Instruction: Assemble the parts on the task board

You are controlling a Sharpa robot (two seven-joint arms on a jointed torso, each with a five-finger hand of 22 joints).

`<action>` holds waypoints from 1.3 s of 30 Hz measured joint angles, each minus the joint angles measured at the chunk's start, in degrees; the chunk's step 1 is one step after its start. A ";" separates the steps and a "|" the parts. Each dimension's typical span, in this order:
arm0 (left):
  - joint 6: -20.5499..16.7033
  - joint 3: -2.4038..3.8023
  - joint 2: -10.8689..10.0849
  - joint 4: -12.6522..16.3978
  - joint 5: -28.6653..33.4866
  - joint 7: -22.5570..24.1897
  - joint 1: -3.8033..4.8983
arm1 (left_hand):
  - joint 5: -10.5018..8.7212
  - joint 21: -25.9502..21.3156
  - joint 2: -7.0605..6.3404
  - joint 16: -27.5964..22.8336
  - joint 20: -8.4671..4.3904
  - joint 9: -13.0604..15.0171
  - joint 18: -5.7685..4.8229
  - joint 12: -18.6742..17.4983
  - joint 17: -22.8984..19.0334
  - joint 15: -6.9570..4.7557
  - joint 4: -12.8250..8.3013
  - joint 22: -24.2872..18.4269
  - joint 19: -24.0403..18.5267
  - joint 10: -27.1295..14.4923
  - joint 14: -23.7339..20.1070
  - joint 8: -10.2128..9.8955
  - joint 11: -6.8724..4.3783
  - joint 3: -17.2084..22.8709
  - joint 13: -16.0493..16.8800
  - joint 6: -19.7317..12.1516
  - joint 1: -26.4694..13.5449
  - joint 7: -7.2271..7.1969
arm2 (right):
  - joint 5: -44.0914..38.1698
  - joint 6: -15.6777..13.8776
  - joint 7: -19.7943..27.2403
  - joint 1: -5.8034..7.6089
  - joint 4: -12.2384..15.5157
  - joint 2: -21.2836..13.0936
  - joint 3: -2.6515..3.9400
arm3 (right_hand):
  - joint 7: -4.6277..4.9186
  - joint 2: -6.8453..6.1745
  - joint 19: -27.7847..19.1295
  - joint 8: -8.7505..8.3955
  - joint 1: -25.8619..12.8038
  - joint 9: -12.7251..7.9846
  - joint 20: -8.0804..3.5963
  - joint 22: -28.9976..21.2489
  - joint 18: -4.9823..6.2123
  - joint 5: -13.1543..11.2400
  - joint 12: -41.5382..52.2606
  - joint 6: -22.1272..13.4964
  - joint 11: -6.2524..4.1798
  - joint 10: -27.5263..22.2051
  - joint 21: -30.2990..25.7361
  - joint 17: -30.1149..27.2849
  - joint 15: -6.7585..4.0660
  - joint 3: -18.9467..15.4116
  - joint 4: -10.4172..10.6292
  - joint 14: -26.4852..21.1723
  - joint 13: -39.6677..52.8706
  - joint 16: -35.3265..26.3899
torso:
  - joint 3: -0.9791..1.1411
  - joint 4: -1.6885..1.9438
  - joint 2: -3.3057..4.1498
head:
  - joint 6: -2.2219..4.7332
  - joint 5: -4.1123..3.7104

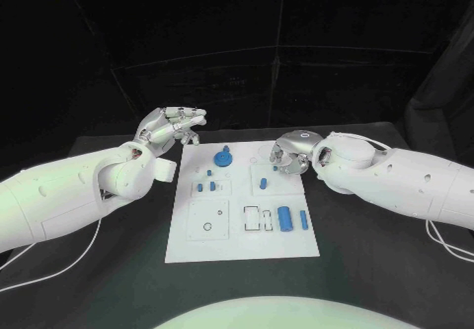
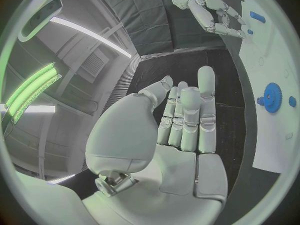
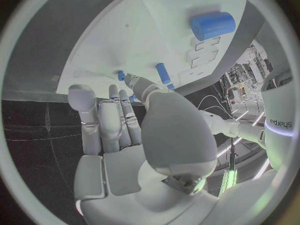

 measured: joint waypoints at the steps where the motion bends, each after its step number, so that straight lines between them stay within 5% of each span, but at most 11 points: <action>1: 0.01 0.00 -0.05 0.04 0.04 0.00 0.00 | 0.00 0.00 0.00 0.00 0.00 0.00 0.00 0.00 0.00 -0.06 0.00 0.00 0.00 0.00 -0.06 0.00 0.00 0.00 0.00 0.00 0.00 0.00 | -0.02 0.14 0.01 -0.01 -0.10 0.10 0.00 | 0.10 0.04 0.00 0.00 0.04 0.00 0.00 0.23 0.00 -0.02 0.00 0.08 0.12 0.14 0.13 0.09 0.00 0.32 -0.01 0.00 -0.12 0.00 | 0.00 0.00 0.00 | -0.02 0.01; 28: 0.12 0.00 -0.32 0.51 0.36 0.00 0.00 | 0.00 -0.23 0.00 0.01 0.00 -0.01 -0.01 0.32 -0.23 -0.06 0.00 -0.12 0.00 0.00 -0.06 -0.01 0.00 -0.32 0.04 0.00 0.00 0.00 | -0.69 3.36 -0.02 -0.85 -3.28 2.93 0.18 | -0.61 0.59 0.00 0.28 -0.05 0.19 0.00 2.07 0.01 -0.26 0.01 2.43 -0.52 2.83 1.79 0.91 -0.01 2.54 -0.76 0.00 -1.00 1.50 | -0.02 -0.05 -0.10 | -0.54 0.21; 39: 0.13 0.00 -0.56 0.73 0.39 0.00 0.00 | 0.00 -0.22 0.00 0.06 0.00 -0.01 -0.01 0.32 -0.23 -0.06 0.00 -0.12 0.00 0.00 -0.06 -0.01 0.00 -0.32 0.04 0.00 0.00 0.00 | -2.80 2.32 -1.15 -1.17 -3.41 3.48 0.25 | -1.93 2.94 2.44 2.00 1.39 0.88 -1.24 8.92 -0.91 -3.82 0.69 6.87 -1.67 7.20 6.36 1.26 -1.35 5.23 -2.41 -0.11 -0.63 2.96 | 0.01 -0.07 -0.03 | -0.73 0.27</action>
